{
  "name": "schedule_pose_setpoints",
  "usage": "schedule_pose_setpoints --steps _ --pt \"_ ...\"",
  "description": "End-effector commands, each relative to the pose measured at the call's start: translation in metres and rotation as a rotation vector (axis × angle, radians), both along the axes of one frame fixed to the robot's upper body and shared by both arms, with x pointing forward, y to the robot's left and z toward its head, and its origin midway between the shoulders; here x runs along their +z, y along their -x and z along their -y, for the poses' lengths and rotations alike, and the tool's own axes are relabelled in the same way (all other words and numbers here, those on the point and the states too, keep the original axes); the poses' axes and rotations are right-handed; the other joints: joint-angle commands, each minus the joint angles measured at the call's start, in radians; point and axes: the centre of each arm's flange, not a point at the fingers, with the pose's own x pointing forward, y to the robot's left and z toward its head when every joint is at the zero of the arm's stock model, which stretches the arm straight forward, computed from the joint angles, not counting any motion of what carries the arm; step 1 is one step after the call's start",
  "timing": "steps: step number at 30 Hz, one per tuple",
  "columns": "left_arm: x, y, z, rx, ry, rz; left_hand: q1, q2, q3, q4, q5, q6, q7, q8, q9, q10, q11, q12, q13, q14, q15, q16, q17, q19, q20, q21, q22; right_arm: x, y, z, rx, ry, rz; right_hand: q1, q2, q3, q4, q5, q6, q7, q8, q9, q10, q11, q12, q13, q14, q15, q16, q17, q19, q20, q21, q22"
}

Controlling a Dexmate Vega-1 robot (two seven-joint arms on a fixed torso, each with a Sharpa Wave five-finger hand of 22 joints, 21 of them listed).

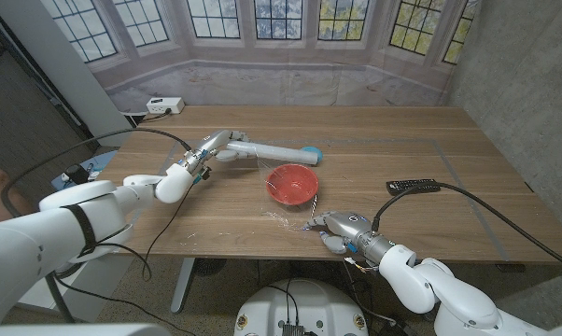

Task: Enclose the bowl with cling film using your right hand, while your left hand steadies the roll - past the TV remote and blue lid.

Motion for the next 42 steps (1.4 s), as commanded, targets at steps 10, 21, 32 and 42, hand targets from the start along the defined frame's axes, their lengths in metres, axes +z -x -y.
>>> schedule_pose_setpoints --steps 10,21,32,42 --pt "-0.003 0.0 0.001 0.028 -0.005 0.057 0.134 0.141 0.012 -0.006 -0.004 0.003 -0.007 0.008 0.004 -0.005 -0.004 0.006 -0.003 -0.005 -0.003 0.005 0.002 -0.003 -0.001 0.002 0.006 0.0 -0.003 0.005 0.0 -0.006 -0.01 0.009 0.004 -0.004 0.01 0.003 0.012 0.004 0.006 0.003 0.004 0.007 0.002 0.006 0.01 -0.153 0.011 0.007 0.016 -0.083 0.003 0.006" --pt "0.0 0.005 -0.001 0.016 -0.003 0.095 0.13 0.14 0.016 -0.008 -0.005 0.005 -0.011 0.009 0.004 -0.006 -0.006 0.009 -0.006 -0.009 -0.003 0.006 0.002 -0.005 -0.003 0.003 0.006 0.003 -0.007 0.006 0.015 0.0 0.001 0.009 0.003 -0.006 0.013 0.003 0.012 0.004 0.005 0.003 0.004 0.006 0.003 0.006 0.01 -0.153 0.013 0.009 0.018 -0.083 0.004 0.006" --pt "0.003 0.006 0.001 0.013 0.0 0.121 0.126 0.139 0.02 -0.008 -0.007 0.004 -0.013 0.009 0.003 -0.012 -0.008 0.009 -0.008 -0.022 -0.004 0.004 0.001 -0.009 -0.006 0.003 0.006 0.006 -0.009 0.008 0.015 0.006 0.01 0.01 0.003 -0.008 0.016 0.004 0.012 0.005 0.005 0.003 0.004 0.006 0.002 0.006 0.01 -0.154 0.014 0.011 0.017 -0.083 0.003 0.006" --pt "0.002 0.006 0.004 0.021 0.015 0.144 0.124 0.138 0.023 -0.01 -0.007 0.005 -0.013 0.009 0.003 -0.013 -0.011 0.011 -0.009 -0.026 -0.005 0.005 0.001 -0.009 -0.008 0.004 0.006 0.013 -0.011 0.011 0.002 0.017 0.026 0.011 0.003 -0.009 0.018 0.004 0.014 0.003 0.005 0.003 0.003 0.005 0.002 0.006 0.01 -0.154 0.016 0.013 0.019 -0.084 0.004 0.006"
